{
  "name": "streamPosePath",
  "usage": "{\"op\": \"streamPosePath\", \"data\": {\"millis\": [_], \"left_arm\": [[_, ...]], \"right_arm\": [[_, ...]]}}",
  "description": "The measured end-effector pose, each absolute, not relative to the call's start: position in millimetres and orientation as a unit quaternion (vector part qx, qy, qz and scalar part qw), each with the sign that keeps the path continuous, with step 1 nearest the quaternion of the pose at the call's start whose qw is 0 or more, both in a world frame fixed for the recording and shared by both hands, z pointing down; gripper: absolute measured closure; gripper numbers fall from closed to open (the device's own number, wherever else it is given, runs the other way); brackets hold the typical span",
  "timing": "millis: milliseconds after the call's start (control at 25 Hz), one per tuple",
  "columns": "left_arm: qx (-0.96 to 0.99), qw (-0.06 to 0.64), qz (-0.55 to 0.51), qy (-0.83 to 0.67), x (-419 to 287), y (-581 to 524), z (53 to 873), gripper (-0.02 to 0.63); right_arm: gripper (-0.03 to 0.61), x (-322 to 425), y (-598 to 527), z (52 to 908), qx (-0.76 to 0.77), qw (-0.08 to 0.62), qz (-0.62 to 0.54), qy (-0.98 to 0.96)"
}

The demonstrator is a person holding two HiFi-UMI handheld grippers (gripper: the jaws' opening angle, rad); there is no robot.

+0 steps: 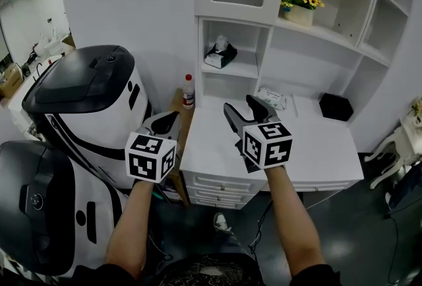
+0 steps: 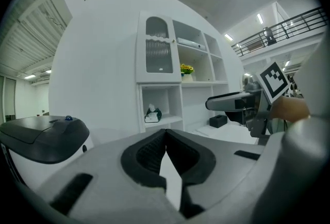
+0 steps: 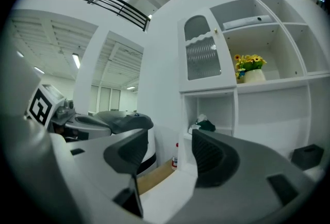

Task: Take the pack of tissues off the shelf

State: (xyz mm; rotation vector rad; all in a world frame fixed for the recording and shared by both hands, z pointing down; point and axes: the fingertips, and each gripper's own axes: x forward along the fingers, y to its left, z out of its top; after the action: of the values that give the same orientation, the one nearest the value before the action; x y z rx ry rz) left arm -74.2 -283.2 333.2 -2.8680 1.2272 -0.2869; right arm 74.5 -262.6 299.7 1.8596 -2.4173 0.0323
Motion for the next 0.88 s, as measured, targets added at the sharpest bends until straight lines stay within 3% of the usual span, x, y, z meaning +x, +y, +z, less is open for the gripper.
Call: {"op": "streamPosePath", "data": {"millis": [880], "left_arm": [[-0.888, -0.004, -0.096, 0.450, 3.4, -465.4, 331.6, 0.609]], "right_arm": [[0.324, 146.0, -473.9, 306.3, 0.551, 0.070, 0.014, -0.831]]}}
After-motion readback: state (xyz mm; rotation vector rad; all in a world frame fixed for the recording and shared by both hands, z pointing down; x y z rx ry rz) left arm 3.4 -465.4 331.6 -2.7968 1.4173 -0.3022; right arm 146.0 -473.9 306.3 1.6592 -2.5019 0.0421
